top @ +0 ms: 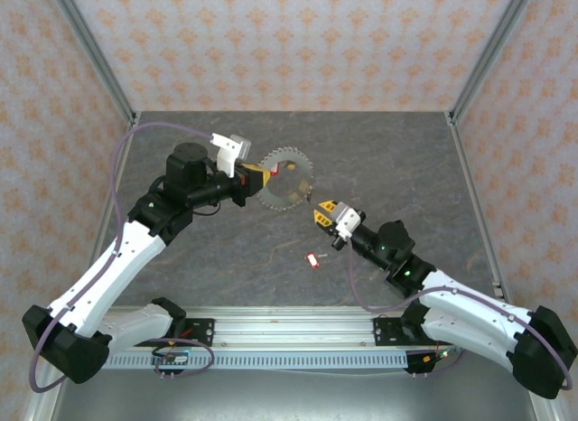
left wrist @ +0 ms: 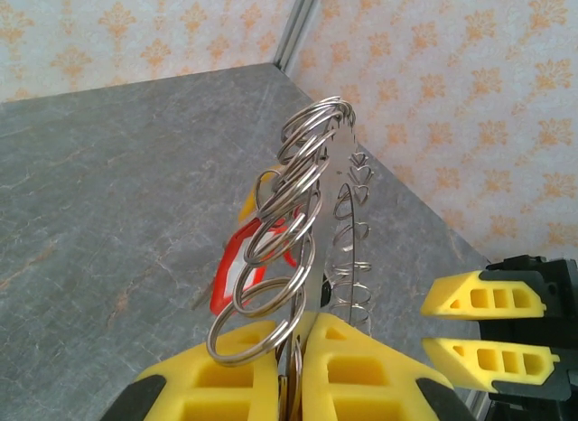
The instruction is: Put the keys on the keyring
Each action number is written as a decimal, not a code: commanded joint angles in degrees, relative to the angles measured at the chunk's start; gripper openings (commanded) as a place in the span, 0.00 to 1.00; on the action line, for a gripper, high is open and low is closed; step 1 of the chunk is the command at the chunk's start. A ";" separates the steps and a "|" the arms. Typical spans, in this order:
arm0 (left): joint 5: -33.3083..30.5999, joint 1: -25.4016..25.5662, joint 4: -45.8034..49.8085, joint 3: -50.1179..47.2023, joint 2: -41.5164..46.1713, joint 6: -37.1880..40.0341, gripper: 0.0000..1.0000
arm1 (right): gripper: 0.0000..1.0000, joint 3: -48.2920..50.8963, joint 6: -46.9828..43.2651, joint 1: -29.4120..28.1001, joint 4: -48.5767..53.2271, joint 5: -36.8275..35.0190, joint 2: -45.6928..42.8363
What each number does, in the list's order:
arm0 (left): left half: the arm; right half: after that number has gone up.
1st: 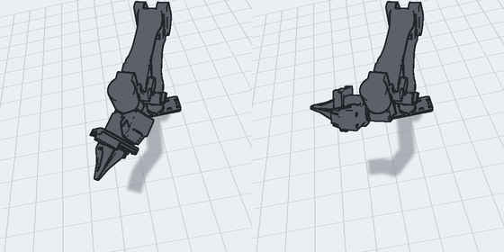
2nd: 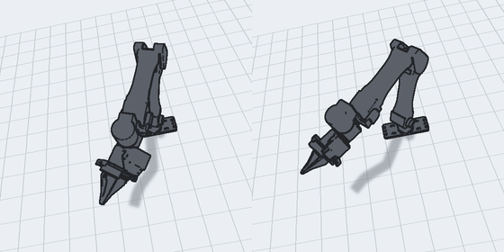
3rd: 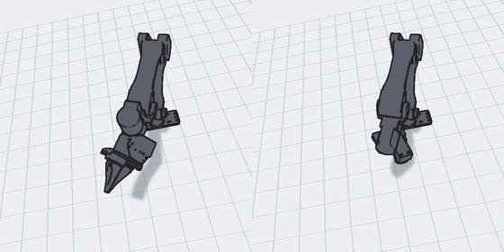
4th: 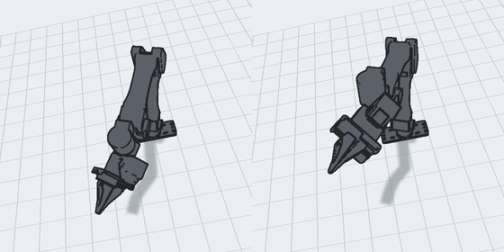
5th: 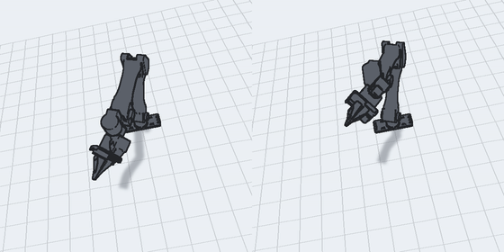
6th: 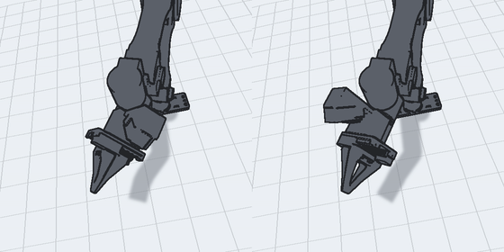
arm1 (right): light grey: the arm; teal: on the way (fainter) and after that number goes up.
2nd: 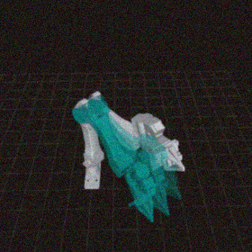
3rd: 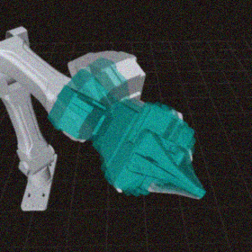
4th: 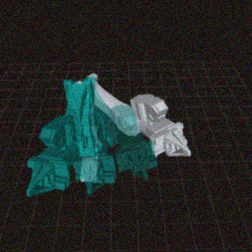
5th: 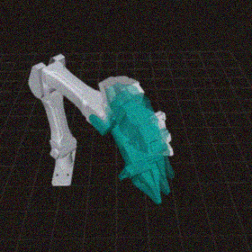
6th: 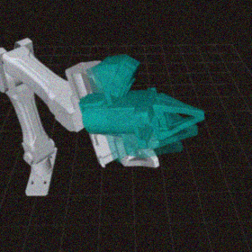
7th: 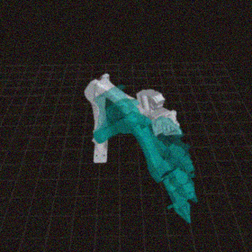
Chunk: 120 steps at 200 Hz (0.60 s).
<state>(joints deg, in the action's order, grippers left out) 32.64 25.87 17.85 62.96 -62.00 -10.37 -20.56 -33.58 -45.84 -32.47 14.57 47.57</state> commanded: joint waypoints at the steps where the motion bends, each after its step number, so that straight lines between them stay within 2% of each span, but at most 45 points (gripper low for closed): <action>1: 1.62 0.15 -1.38 2.70 0.98 0.89 0.00 | 0.19 -1.31 -2.97 -1.37 -3.12 -0.58 1.34; 120: 4.06 0.15 -3.54 1.83 2.19 -1.09 0.00 | 0.18 -1.59 -3.64 -2.97 -7.81 -1.82 6.28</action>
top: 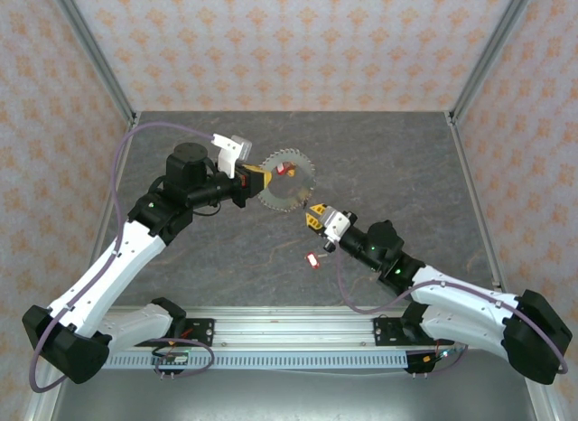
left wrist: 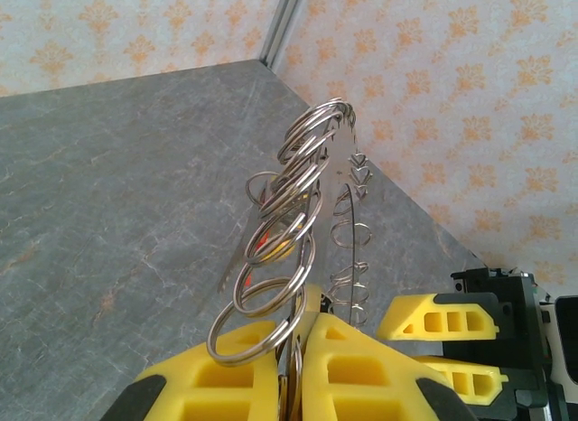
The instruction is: Put the keys on the keyring
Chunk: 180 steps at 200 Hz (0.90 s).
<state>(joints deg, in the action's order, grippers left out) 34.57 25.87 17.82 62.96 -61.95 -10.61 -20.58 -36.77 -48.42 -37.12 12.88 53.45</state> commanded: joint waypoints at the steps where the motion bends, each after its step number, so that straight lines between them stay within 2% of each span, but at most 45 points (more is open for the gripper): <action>1: 2.15 0.15 -3.60 1.82 2.12 -0.87 0.00 | 0.18 -1.61 -0.43 -0.37 -3.19 -0.14 0.40; 143: 3.93 0.15 -3.99 1.03 2.89 -1.37 0.00 | 0.18 -3.30 -2.20 -0.44 -4.74 -1.02 3.30; 180: 4.02 0.12 -4.10 0.94 3.17 -1.52 0.00 | 0.18 -2.94 -2.28 -0.44 -5.13 -3.37 3.44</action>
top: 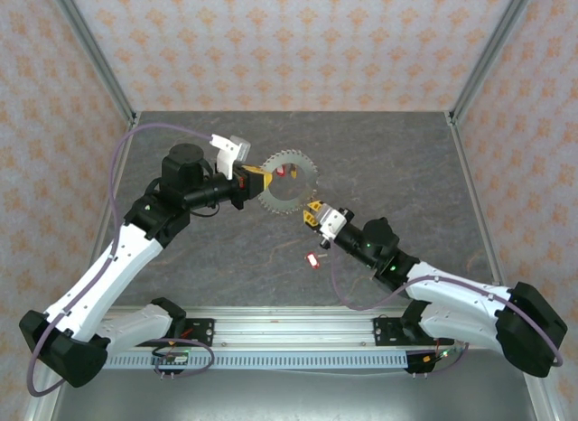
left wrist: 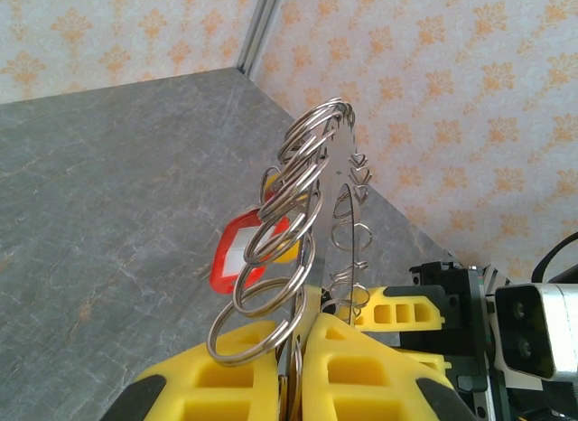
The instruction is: Put the keys on the keyring
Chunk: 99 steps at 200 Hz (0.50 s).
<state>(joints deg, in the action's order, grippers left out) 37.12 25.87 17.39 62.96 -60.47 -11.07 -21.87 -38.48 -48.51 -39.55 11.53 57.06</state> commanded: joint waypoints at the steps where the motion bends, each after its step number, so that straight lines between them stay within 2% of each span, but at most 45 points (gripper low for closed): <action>1: 1.46 0.14 -3.67 0.94 1.68 -1.01 0.00 | 0.18 -1.62 -0.60 -0.31 -2.72 -2.07 -0.23; 34: 1.47 0.14 -3.41 1.02 1.84 -1.01 0.00 | 0.18 -0.40 0.06 -0.36 -1.79 -3.88 -1.78; 99: 1.55 0.10 -3.67 1.03 2.11 -1.06 0.00 | 0.18 0.51 0.77 -0.35 0.81 -1.93 -4.55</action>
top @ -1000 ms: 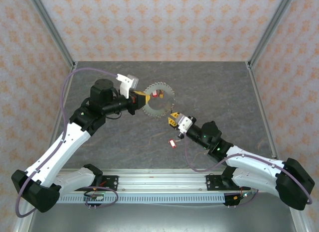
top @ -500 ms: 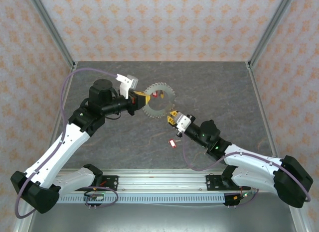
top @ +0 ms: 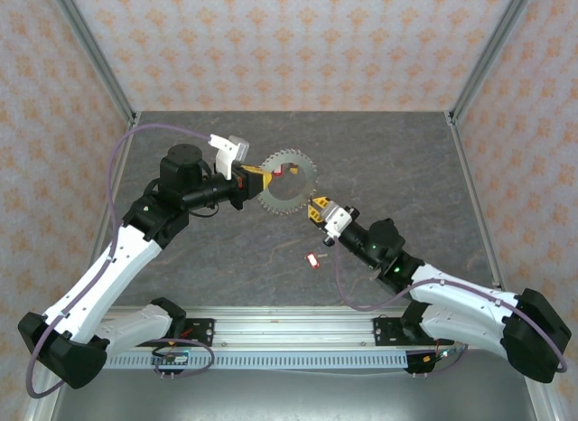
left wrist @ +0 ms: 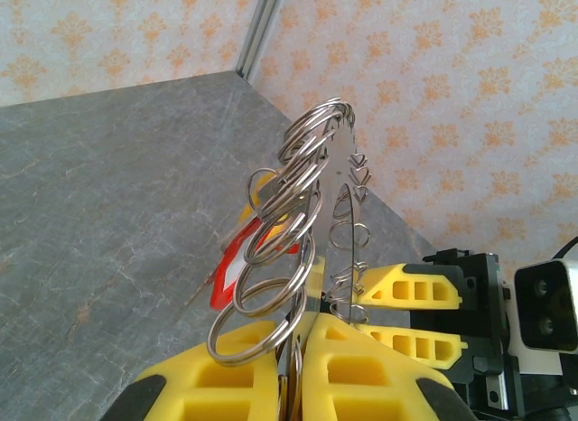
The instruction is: Put the keys on the keyring
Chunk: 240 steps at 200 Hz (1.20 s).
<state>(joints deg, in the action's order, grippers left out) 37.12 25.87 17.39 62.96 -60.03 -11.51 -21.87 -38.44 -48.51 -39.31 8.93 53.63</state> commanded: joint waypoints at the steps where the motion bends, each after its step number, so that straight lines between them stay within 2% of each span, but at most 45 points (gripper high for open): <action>1: 1.59 0.13 -3.63 1.07 1.67 -0.62 0.00 | 0.18 0.51 0.73 -0.36 0.61 0.66 -1.14; 60: 1.81 0.15 -3.32 1.29 1.88 -0.55 0.00 | 0.18 0.32 0.90 -0.32 3.11 1.88 -1.23; 107: 2.02 0.10 -0.50 2.38 1.68 1.71 0.00 | 0.18 1.86 1.43 -0.36 2.74 -0.32 -2.78; 161: 3.58 0.09 1.76 4.17 0.45 3.65 0.00 | 0.17 2.18 1.37 -0.36 1.35 -0.84 -5.34; 213: 4.97 0.15 3.64 5.86 -0.78 4.82 0.00 | 0.15 0.91 -0.06 -0.36 0.84 0.08 -4.00; 240: 5.40 0.09 4.04 6.22 -1.21 4.92 0.00 | 0.15 0.62 0.51 -0.36 -2.70 0.71 -2.84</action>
<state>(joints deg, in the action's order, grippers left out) 40.34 25.87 21.87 66.65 -61.12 -7.62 -19.79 -38.22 -48.51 -36.99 8.67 50.06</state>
